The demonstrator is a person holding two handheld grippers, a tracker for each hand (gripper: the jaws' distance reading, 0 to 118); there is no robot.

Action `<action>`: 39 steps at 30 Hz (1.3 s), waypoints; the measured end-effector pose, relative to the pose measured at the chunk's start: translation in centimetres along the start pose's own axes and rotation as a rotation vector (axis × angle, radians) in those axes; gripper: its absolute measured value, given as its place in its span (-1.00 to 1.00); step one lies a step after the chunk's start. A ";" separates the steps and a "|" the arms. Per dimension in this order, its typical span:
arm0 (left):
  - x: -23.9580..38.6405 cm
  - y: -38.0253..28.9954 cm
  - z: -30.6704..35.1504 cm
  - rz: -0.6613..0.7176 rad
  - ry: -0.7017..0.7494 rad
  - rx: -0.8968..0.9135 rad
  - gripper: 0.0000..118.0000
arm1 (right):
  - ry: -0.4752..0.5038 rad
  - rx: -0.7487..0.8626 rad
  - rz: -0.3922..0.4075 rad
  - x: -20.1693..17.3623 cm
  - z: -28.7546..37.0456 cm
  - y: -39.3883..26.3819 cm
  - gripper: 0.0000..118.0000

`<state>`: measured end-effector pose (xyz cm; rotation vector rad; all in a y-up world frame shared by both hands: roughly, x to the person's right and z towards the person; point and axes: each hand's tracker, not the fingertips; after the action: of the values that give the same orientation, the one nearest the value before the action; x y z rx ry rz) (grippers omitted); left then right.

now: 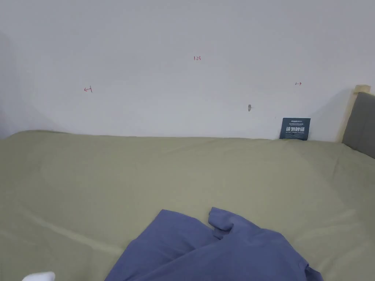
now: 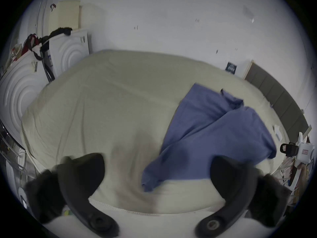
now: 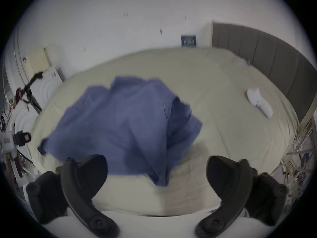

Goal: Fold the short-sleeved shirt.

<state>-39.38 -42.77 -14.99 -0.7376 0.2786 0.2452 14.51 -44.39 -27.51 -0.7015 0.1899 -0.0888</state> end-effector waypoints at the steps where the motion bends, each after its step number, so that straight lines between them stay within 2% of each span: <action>1: 1.0 0.9 2.0 0.006 -0.006 0.086 1.00 | 0.049 -0.033 -0.018 -0.3 0.7 0.9 0.95; 5: 5.0 4.7 6.8 -0.043 -0.066 0.225 1.00 | 0.083 0.148 -0.058 -3.8 4.7 5.1 0.95; 7: 6.6 5.2 6.2 -0.082 -0.061 0.269 1.00 | 0.121 0.258 -0.010 -5.9 7.0 6.6 0.95; 9: 8.3 5.2 7.5 -0.120 -0.072 0.370 0.82 | 0.112 0.330 0.046 -8.0 8.9 7.1 0.94; 10: 10.4 4.8 9.2 -0.137 -0.041 0.449 0.57 | 0.101 0.380 0.076 -9.1 9.7 6.9 0.92; 11: 11.2 4.5 9.7 -0.162 -0.021 0.498 0.04 | 0.073 0.436 0.094 -9.9 10.3 6.6 0.79; 12: 12.0 4.1 10.1 -0.180 -0.002 0.540 -0.51 | 0.063 0.463 0.134 -10.7 10.5 6.2 0.51; 13: 12.5 4.0 10.3 -0.184 0.005 0.546 -1.00 | 0.041 0.493 0.159 -11.4 10.8 5.7 -0.02; 14: 13.4 3.7 10.9 -0.182 -0.013 0.537 -1.00 | 0.022 0.508 0.177 -12.0 10.9 5.4 -0.97; 16: 14.1 3.3 11.1 -0.187 -0.025 0.545 -1.00 | 0.038 0.512 0.178 -12.7 10.8 4.6 -0.98; 17: 14.4 3.4 11.1 -0.196 -0.025 0.534 -1.00 | 0.024 0.550 0.141 -12.7 11.2 4.3 -0.98; 19: 14.0 3.2 10.8 -0.195 -0.031 0.541 -1.00 | 0.038 0.538 0.160 -12.8 11.4 4.3 -0.98; 21: 13.7 3.3 11.0 -0.186 -0.016 0.547 -1.00 | 0.012 0.562 0.186 -13.0 11.8 4.3 -0.98; 27: 10.9 3.8 10.8 -0.141 -0.005 0.524 -1.00 | 0.018 0.559 0.188 -13.1 11.6 4.4 -0.98; 32: 6.3 2.9 8.3 -0.131 0.060 0.321 -1.00 | 0.034 0.496 0.196 -12.9 10.1 2.7 -0.98; 39: -1.5 0.3 1.0 -0.035 0.063 -0.029 -1.00 | 0.049 0.342 0.176 -12.9 6.4 -0.3 -0.98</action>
<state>-40.75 -41.99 -13.97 -0.7791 0.3218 0.1933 3.16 -38.67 -20.67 -0.3399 0.2751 0.0303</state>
